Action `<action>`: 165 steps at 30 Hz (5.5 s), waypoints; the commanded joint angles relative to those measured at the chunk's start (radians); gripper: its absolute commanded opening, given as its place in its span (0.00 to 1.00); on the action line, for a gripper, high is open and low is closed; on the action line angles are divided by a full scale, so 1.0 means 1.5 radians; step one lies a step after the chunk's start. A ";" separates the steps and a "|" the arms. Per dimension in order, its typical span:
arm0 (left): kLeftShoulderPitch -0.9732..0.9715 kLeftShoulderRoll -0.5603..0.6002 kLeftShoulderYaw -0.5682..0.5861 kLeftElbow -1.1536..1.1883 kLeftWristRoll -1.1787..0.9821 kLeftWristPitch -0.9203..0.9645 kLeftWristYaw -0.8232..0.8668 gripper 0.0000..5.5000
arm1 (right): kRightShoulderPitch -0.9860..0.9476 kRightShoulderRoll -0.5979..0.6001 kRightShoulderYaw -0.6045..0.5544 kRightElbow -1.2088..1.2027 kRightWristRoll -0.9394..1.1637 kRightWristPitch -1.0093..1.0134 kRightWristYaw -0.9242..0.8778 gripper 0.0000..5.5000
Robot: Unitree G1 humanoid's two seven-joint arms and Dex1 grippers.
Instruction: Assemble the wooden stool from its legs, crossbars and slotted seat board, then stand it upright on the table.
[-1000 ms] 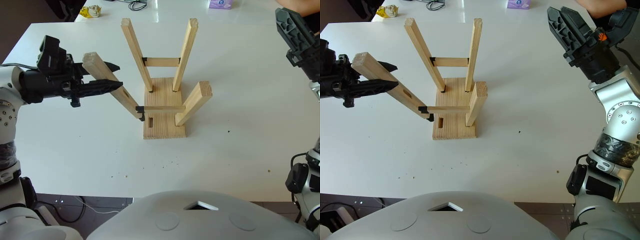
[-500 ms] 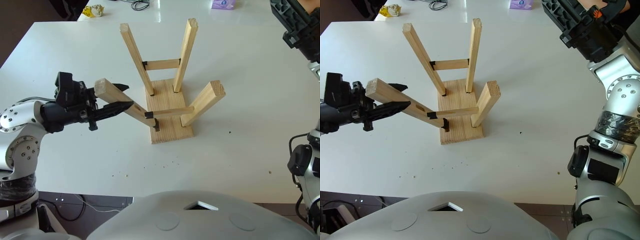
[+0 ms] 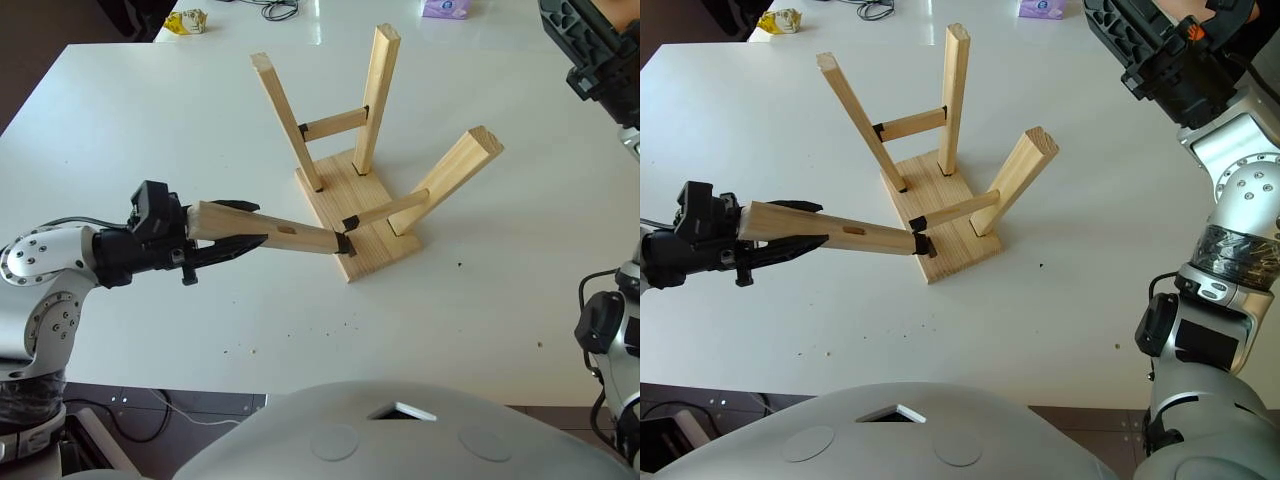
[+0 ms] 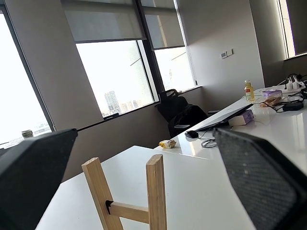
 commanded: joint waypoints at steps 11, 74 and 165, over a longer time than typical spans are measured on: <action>-0.058 0.043 -0.007 -0.074 -0.022 0.117 0.111 0.37 | 0.207 0.078 -0.088 -0.207 0.039 -0.008 -0.143 0.95; -0.334 0.201 -0.221 0.053 0.091 0.191 0.023 0.37 | 0.513 0.319 0.142 -0.451 -0.258 -0.188 -0.408 0.95; -0.586 0.017 -0.486 0.288 0.265 0.115 -0.259 0.37 | 0.410 0.392 0.246 -0.406 -0.390 -0.233 -0.459 0.95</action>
